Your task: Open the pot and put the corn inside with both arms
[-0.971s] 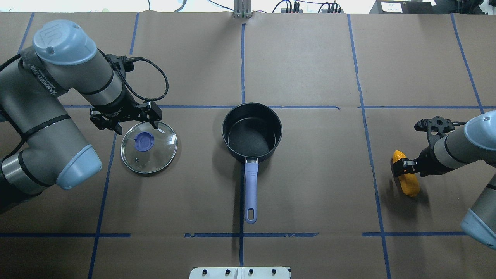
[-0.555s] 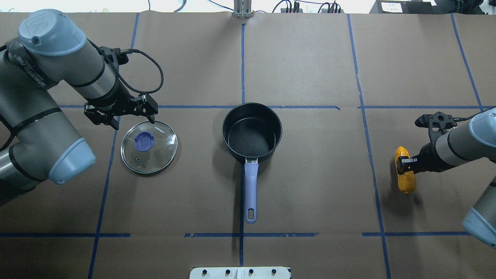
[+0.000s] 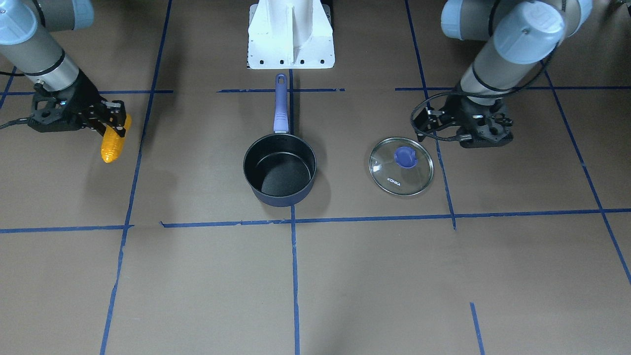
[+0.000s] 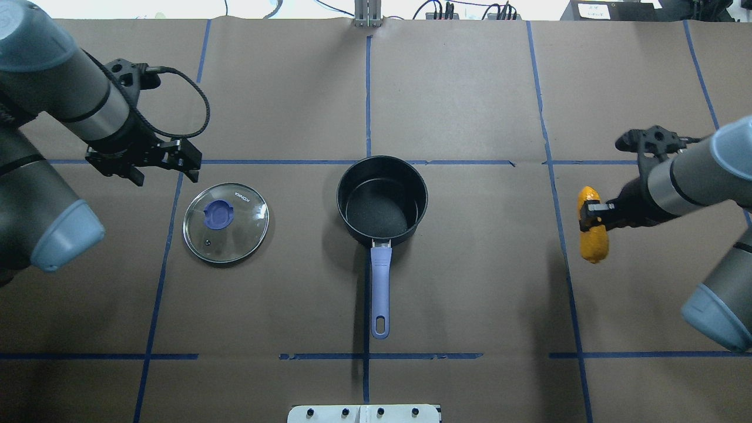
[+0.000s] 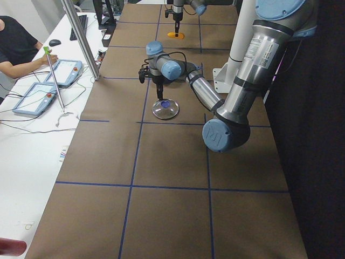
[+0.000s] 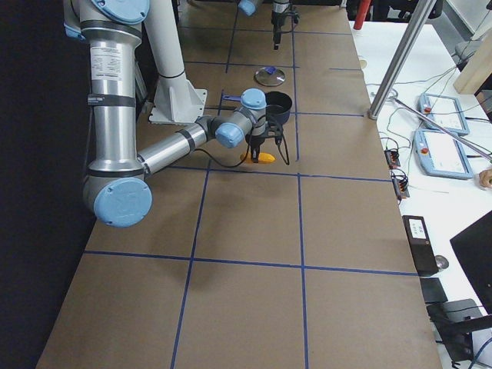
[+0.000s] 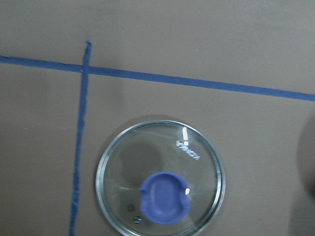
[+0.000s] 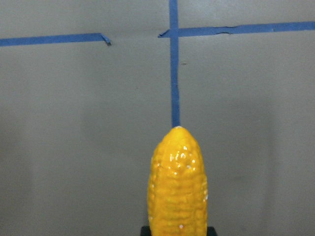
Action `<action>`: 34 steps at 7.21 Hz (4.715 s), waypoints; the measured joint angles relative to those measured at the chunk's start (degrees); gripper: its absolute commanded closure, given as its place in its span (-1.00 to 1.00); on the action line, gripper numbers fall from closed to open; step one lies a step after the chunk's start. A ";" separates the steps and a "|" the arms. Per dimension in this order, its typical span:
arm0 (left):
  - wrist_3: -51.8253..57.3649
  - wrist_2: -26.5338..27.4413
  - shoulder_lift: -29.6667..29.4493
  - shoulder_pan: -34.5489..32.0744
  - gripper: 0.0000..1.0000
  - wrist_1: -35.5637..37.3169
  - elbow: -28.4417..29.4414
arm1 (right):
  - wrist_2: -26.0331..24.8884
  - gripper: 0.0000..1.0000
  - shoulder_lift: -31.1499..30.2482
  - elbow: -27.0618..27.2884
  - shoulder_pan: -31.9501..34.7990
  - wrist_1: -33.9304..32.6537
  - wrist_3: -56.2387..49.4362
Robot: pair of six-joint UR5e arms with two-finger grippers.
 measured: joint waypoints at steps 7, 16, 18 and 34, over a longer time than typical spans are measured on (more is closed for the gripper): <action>22.95 -0.47 8.03 -10.12 -1.00 -0.14 2.38 | -8.71 0.95 39.95 -18.11 -9.93 -19.21 16.67; 28.14 -2.00 10.72 -13.24 -1.00 -0.44 2.97 | -9.55 -0.98 40.53 -22.00 -11.37 -13.05 17.78; 34.31 -2.81 13.06 -16.93 -1.00 -0.21 3.56 | -8.37 -0.98 35.72 -17.20 -8.27 -13.05 15.37; 61.76 -8.32 21.91 -36.84 -1.00 -0.49 17.37 | 21.08 -0.99 1.96 -38.26 47.44 -7.03 -68.89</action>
